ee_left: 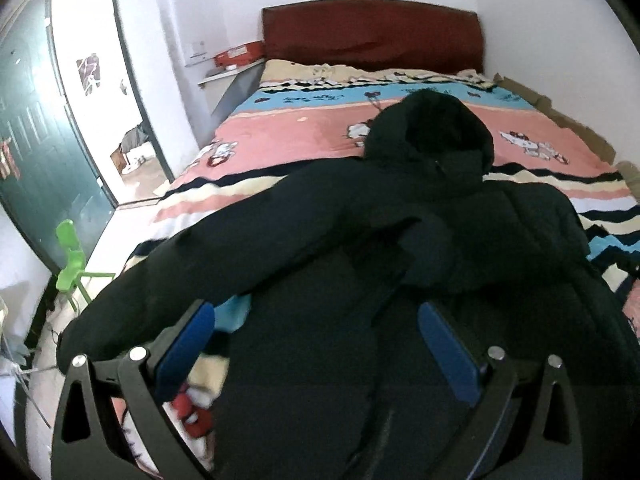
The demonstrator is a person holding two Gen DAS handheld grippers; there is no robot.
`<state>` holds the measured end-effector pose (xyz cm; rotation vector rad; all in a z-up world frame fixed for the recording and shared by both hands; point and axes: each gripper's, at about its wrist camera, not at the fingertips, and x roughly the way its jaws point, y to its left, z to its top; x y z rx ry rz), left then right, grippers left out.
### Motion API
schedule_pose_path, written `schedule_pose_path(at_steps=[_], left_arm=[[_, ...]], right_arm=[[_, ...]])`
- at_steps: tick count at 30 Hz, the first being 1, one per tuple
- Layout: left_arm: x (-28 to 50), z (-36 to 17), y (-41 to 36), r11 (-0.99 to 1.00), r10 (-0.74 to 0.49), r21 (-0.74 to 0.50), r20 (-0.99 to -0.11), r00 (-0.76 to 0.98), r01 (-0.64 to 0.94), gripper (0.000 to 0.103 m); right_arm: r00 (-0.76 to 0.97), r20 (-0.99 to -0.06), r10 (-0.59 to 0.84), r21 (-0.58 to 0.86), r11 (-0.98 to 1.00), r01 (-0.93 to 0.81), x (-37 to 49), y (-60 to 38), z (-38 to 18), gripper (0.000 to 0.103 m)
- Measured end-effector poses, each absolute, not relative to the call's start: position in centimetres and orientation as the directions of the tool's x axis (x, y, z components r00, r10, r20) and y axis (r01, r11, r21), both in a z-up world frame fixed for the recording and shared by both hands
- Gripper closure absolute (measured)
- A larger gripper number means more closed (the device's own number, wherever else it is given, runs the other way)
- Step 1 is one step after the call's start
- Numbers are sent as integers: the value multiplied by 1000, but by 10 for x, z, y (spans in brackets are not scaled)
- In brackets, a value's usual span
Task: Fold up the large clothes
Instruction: 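Move the left tool to the other outstretched sleeve cuff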
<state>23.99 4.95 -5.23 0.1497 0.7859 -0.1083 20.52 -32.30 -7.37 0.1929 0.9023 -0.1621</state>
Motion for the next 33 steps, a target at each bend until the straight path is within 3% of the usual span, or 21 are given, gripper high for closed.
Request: schedule_pose_path(at_steps=[12,33], left_arm=[[183,-44,144,998,-50,-12,-705,708,59,0],[173,-70,211,993,6,-77,-730,684,-90,0]], right_arm=[[635,-764,-112,61,968,243,163,-281,-41,28],[603,-777,-182,30,945,325,145,-276,-41,28]])
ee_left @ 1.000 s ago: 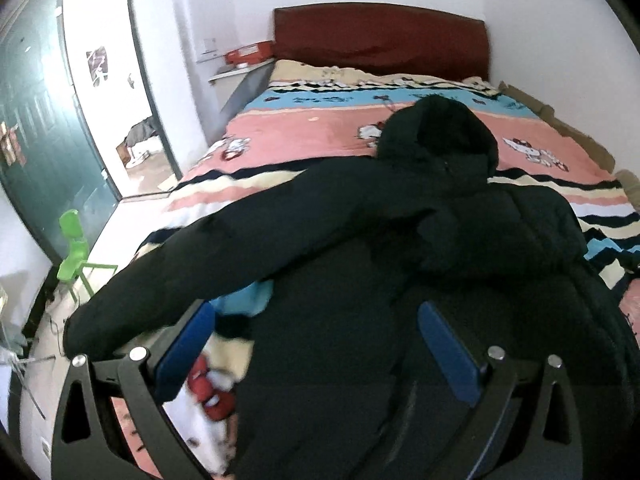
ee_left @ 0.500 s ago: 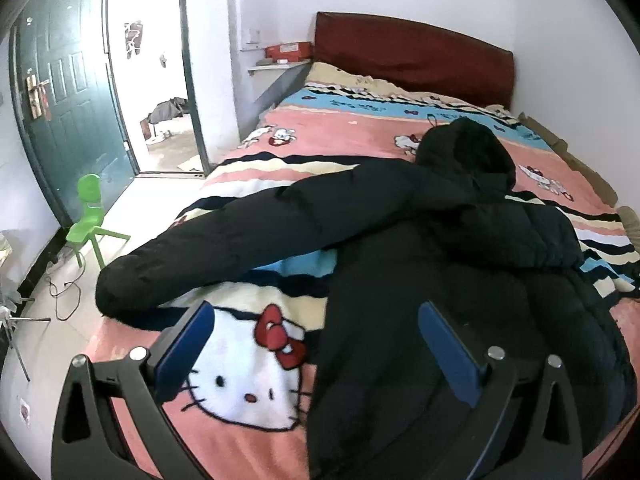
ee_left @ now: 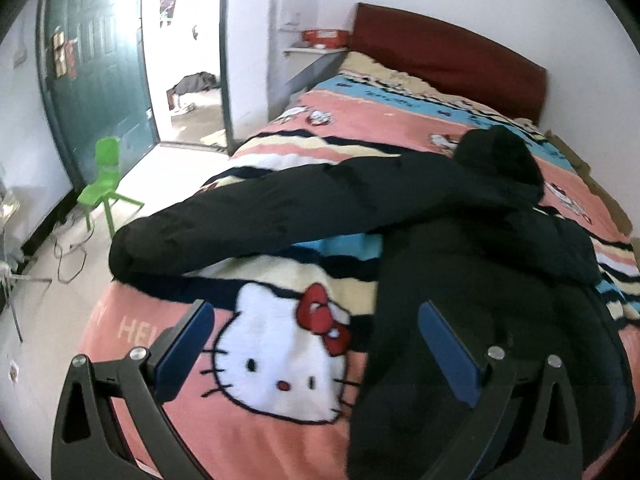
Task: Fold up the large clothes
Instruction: 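Move the left tool to the other outstretched sleeve cuff, then grasp the sleeve with the left tool and lift it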
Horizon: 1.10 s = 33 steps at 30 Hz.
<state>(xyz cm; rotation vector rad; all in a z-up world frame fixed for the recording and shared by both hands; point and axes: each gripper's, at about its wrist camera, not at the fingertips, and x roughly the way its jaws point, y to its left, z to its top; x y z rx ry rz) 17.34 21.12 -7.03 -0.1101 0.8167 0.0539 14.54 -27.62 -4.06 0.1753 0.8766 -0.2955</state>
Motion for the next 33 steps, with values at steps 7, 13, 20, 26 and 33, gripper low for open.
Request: schedule_pose_path(at_steps=[7,13,20,26,33], left_arm=[[185,-84,238,981,39,-99,-748,663,-169,0],[192,-93,247,975,56,-98,-761,647,-200,0],[201,-104,259,967,67,-104,-775,628,-232,0],[207,-109,265,961,76,-109,-782,619,-255,0],[218,-117,299,917,47,-214,-782,622,-338,0]], right_arm=[[578,-795,-184,27,941,336,149,-278,-53,28],[567,-804,-182,15,946,325,154,-274,-59,28],[550,-815,-182,11,944,329,158,-274,-66,28],[541,-820,-186,11,941,339,159,-279,-70,28],[530,-827,-187,14,936,353,159,-286,-76,28]])
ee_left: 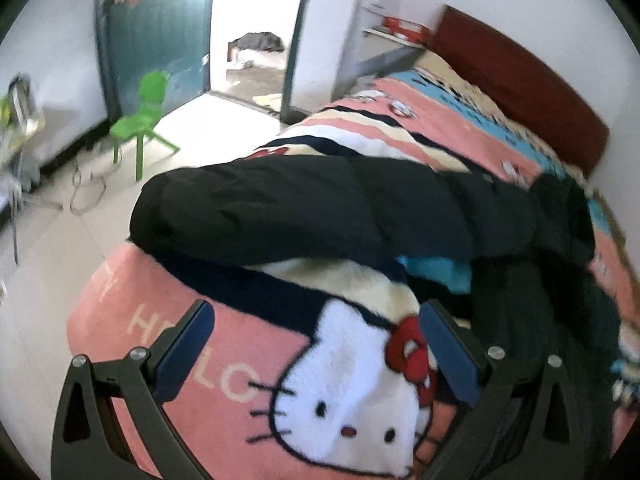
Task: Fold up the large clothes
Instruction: 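Grasp the sleeve with the left tool and lift it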
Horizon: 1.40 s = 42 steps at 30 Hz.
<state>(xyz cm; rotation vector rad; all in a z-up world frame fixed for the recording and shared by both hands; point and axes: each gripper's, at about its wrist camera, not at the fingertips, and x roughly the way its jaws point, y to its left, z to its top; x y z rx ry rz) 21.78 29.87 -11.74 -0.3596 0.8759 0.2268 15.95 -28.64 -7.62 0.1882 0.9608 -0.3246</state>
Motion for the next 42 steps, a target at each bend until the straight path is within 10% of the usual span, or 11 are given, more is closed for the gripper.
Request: schedule_pose_path(at_steps=[22,25,27,42], left_arm=[[273,-187,429,421,-269,-742,-652,709,-522,5],[278,-194,432,410,-262,-724,-676,689,-554,37],[280,-201,433,389,-274,-726,-679,681,-568,81],[289,-96,389,578,-235,-721,-595,769,-381,95]], right_arm=[[509,-836,-204,27,912,410,145,-316,-87,28],[512,-833,-208,36,904,426,137,-323,-86,28],[515,-832,-207,47,898,438,130,-329,-86,28],[581,-798,-160,125,899,419,112,-351,-75,28]])
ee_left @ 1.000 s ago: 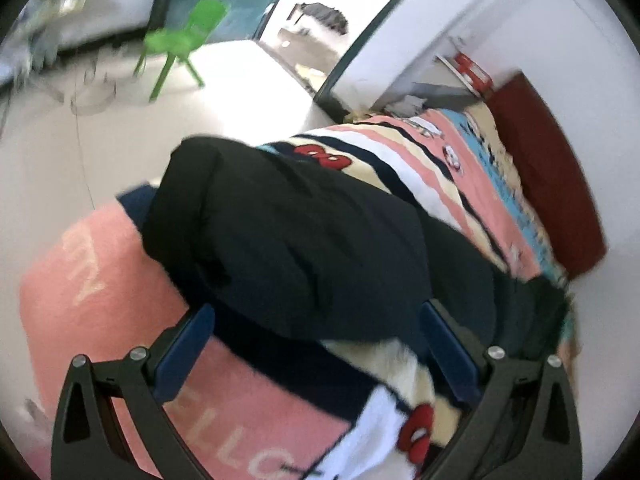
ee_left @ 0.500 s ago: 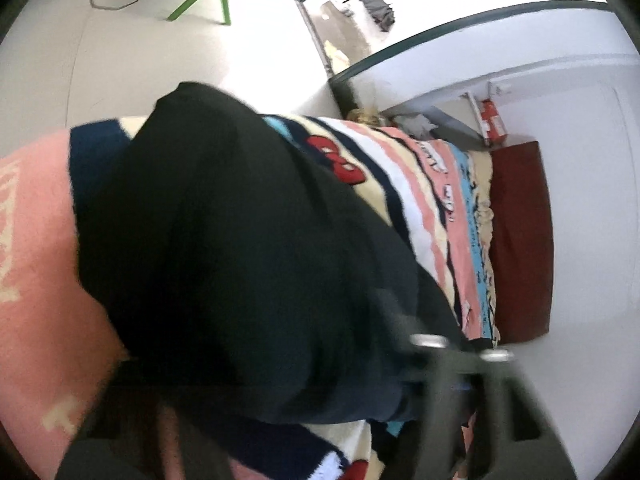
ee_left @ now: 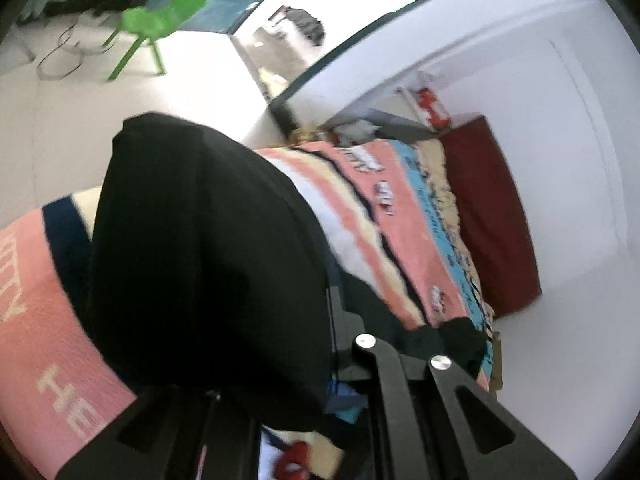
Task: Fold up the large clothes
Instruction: 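Grasp the sleeve with the left tool and lift it, then lay the sleeve across the jacket body with the left tool, release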
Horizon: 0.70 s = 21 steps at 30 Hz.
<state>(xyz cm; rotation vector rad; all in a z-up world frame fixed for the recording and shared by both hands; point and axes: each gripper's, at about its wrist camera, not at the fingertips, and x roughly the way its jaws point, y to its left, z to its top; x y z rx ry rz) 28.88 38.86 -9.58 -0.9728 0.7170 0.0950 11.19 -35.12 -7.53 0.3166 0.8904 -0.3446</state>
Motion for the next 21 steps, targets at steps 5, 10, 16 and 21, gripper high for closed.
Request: schedule_pose_path(at_steps=[5,10,16,21], left_arm=[[290,-43,346,627,-259,-725,-539,801,-286,95],[292,9,279,675,-316,-718,-488,814,-168,95],[303,54,186,732,-397,-680,-474,786,-41,95],[313,80,105,764,-462,-642,-478,747,61,95]], right_arm=[[612,-778,-139,155,902,403,102,-361,-70,28],[645,-753,-133,176,903,392,88,-380,-57,28],[680,-718,-147,193,897,398,63,-405,-45,28],[697,-698,-164,219,878,426,43,-427,-41,28]])
